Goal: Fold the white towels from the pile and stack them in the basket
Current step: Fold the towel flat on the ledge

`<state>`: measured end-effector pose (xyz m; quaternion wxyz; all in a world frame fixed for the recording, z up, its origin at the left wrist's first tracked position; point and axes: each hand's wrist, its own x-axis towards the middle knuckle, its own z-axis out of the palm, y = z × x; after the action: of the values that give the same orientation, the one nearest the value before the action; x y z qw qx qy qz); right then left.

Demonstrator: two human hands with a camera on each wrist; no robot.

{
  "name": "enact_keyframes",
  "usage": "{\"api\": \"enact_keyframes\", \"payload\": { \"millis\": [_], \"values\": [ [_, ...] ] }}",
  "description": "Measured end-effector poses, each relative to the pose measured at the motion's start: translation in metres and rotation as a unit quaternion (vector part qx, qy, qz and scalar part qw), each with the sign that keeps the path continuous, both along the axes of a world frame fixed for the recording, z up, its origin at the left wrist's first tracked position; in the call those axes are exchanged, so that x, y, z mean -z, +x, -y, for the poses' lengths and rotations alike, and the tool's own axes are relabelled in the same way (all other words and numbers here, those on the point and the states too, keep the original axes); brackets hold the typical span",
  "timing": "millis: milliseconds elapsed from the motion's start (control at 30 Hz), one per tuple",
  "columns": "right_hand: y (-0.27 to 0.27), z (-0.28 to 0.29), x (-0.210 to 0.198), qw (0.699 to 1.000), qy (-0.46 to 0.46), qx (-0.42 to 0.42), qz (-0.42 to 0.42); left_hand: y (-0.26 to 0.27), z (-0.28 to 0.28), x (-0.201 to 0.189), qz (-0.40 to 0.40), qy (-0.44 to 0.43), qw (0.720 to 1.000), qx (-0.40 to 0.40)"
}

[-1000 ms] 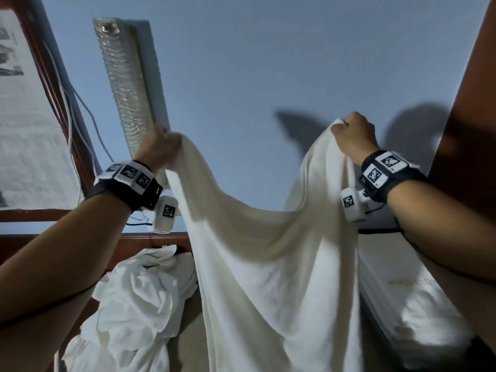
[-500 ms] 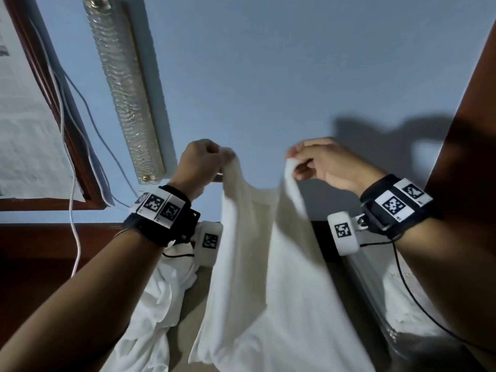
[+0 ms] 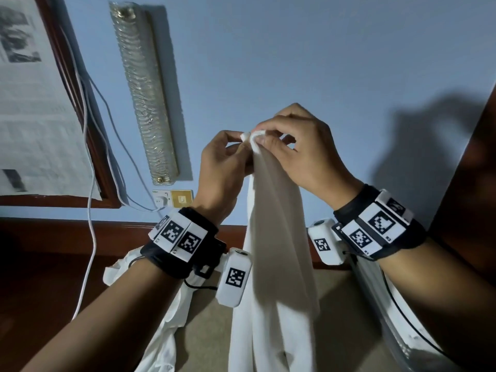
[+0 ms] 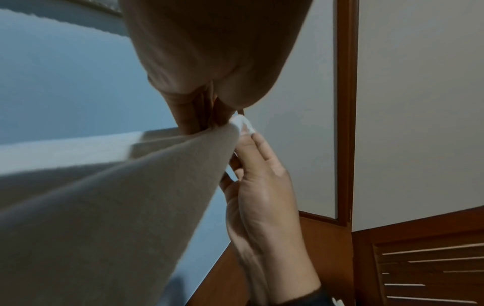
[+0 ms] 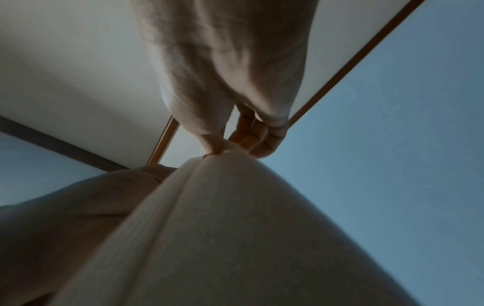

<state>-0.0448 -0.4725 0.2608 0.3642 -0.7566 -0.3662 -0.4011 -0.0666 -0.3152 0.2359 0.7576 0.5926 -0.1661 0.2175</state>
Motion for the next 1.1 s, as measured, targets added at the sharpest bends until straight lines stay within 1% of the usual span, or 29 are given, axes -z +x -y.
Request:
{"api": "enact_keyframes", "payload": {
  "millis": [100, 200, 267, 400, 500, 567, 633, 667, 700, 733, 767, 833, 900, 933, 1000, 1067, 1100],
  "values": [
    [-0.001, -0.004, 0.001, 1.000, -0.002, 0.004, -0.004, -0.002, -0.003, 0.001, 0.001, 0.002, 1.000, 0.004],
    [-0.004, -0.003, 0.001, 0.998, 0.041, 0.019, -0.038, -0.006, -0.007, 0.002, 0.004, 0.019, 1.000, 0.020],
    [-0.005, -0.002, 0.000, 0.996, 0.056, 0.018, -0.070, -0.008, -0.011, 0.003, 0.011, 0.051, 0.998, 0.031],
    [-0.007, 0.002, -0.003, 0.992, 0.055, -0.001, -0.117, -0.009, -0.018, 0.004, 0.035, 0.138, 0.990, 0.025],
    [-0.006, 0.007, -0.002, 0.987, 0.058, -0.023, -0.148, -0.007, -0.022, 0.001, 0.050, 0.184, 0.982, 0.005],
    [-0.004, 0.011, 0.003, 0.983, 0.069, -0.051, -0.165, -0.006, -0.024, -0.003, 0.064, 0.186, 0.980, -0.008],
    [-0.004, 0.014, 0.013, 0.970, 0.062, -0.107, -0.209, -0.006, -0.025, -0.010, 0.079, 0.177, 0.981, -0.007],
    [-0.003, 0.016, 0.021, 0.956, 0.046, -0.141, -0.252, -0.007, -0.027, -0.016, 0.085, 0.170, 0.982, -0.002],
    [-0.003, 0.019, 0.031, 0.936, 0.020, -0.174, -0.306, -0.008, -0.029, -0.023, 0.090, 0.160, 0.983, 0.005],
    [-0.002, 0.025, 0.043, 0.913, -0.025, -0.187, -0.361, -0.009, -0.032, -0.031, 0.097, 0.150, 0.984, 0.013],
    [-0.001, 0.032, 0.056, 0.894, -0.085, -0.174, -0.405, -0.009, -0.038, -0.039, 0.105, 0.144, 0.984, 0.017],
    [0.001, 0.051, 0.078, 0.858, -0.214, -0.092, -0.459, -0.008, -0.053, -0.053, 0.119, 0.155, 0.981, 0.005],
    [0.003, 0.069, 0.082, 0.819, -0.290, -0.022, -0.494, -0.006, -0.070, -0.058, 0.109, 0.192, 0.975, -0.021],
    [0.005, 0.076, 0.078, 0.800, -0.335, 0.007, -0.497, -0.002, -0.078, -0.056, 0.094, 0.212, 0.972, -0.030],
    [0.006, 0.083, 0.061, 0.767, -0.438, 0.047, -0.467, 0.007, -0.090, -0.047, 0.065, 0.251, 0.965, -0.045],
    [0.008, 0.084, 0.048, 0.750, -0.496, 0.031, -0.437, 0.017, -0.101, -0.037, 0.045, 0.295, 0.952, -0.064],
    [0.006, 0.083, 0.044, 0.750, -0.508, 0.020, -0.424, 0.022, -0.106, -0.033, 0.039, 0.317, 0.944, -0.079]
  ]
}}
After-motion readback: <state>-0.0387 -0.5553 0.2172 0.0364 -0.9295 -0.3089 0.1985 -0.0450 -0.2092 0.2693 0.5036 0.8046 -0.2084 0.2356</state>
